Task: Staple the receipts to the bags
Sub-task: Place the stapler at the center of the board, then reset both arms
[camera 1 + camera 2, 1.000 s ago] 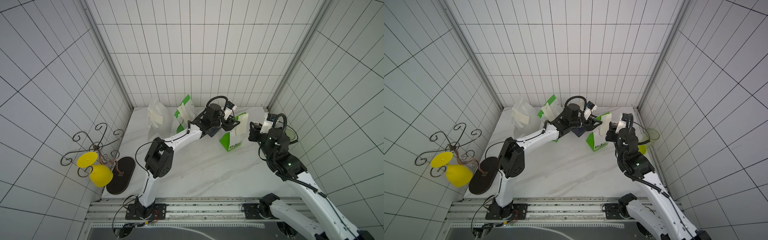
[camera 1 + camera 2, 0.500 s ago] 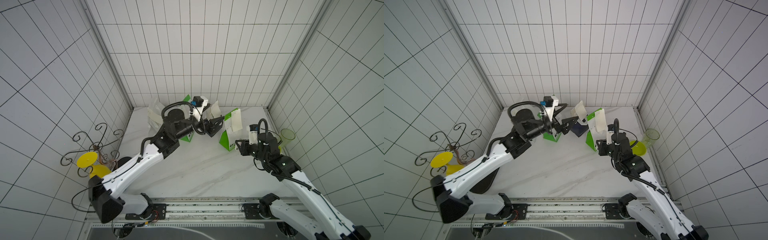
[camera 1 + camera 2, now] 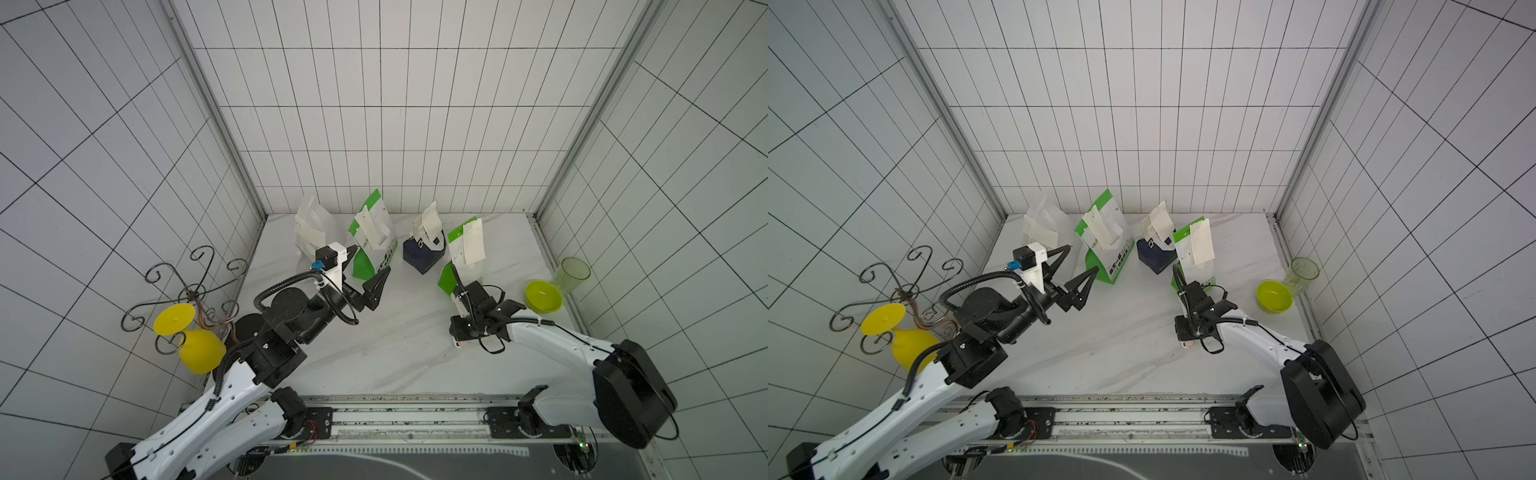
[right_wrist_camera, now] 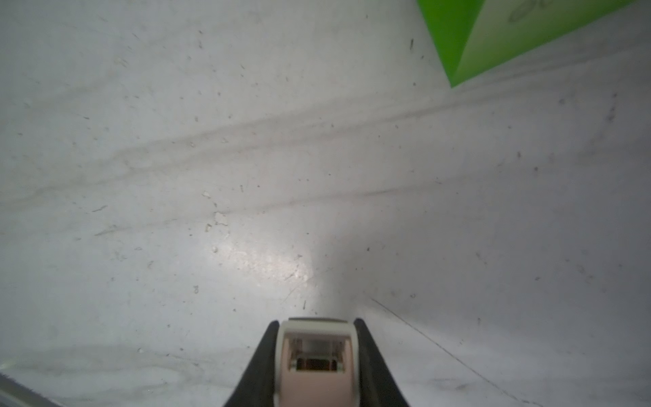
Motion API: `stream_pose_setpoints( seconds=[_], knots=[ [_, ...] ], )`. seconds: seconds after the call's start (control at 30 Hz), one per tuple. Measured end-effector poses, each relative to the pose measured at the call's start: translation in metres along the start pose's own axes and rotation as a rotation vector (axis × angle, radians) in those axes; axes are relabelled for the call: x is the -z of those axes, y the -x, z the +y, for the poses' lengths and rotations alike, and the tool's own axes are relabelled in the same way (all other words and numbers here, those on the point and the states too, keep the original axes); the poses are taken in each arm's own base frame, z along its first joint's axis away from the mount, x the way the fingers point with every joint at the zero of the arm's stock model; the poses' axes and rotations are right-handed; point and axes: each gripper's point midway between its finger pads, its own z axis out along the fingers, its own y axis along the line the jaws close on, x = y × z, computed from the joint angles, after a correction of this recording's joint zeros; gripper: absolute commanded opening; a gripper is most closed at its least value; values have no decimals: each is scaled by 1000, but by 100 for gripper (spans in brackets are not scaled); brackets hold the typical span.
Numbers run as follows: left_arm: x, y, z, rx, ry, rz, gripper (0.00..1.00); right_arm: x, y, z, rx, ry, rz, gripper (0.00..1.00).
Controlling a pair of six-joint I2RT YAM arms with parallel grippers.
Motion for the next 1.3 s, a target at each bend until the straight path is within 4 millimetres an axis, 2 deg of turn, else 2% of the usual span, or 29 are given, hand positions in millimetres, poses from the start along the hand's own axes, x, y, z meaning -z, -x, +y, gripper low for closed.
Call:
stream_pose_setpoints(
  seconds=[0.1, 0.23, 0.33, 0.37, 0.43, 0.5, 0.53, 0.6, 0.73, 0.87, 0.97, 1.03, 1.1, 1.17, 1.3],
  knots=[
    [7, 2, 8, 12, 48, -1, 98, -1, 1, 0, -5, -8, -9, 56],
    [15, -1, 20, 16, 112, 13, 98, 3, 7, 4, -3, 0, -44, 65],
    [23, 1, 29, 18, 162, 9, 98, 17, 16, 7, -9, 5, -107, 72],
    [26, 2, 31, 19, 175, 6, 98, 27, 21, 8, -9, 11, -149, 89],
    [34, 0, 34, 14, 188, 6, 98, 52, 34, 11, -14, 30, -256, 90],
    [42, -13, 38, 8, 199, 25, 98, 84, 49, 13, -25, 51, -389, 91],
    [44, -21, 40, 5, 207, 44, 98, 99, 56, 14, -31, 62, -456, 99],
    [47, -49, 46, 0, 225, 132, 98, 130, 70, 13, -56, 82, -586, 100],
    [54, -104, 64, 3, 300, 301, 98, 178, 90, 12, -121, 134, -792, 99],
    [62, -154, 100, -32, 459, 409, 98, 203, 99, 7, -194, 168, -917, 100],
    [68, -192, 146, -35, 623, 505, 98, 209, 100, 2, -229, 169, -965, 99],
    [78, -209, 179, -18, 730, 565, 97, 211, 101, 0, -245, 170, -988, 99],
    [92, -215, 211, -1, 836, 590, 97, 212, 102, -3, -265, 161, -1001, 99],
    [100, -211, 233, -5, 905, 578, 98, 213, 103, -7, -281, 143, -1011, 99],
    [90, -211, 251, -68, 908, 507, 98, 215, 104, -17, -307, 91, -1034, 99]
  ],
)
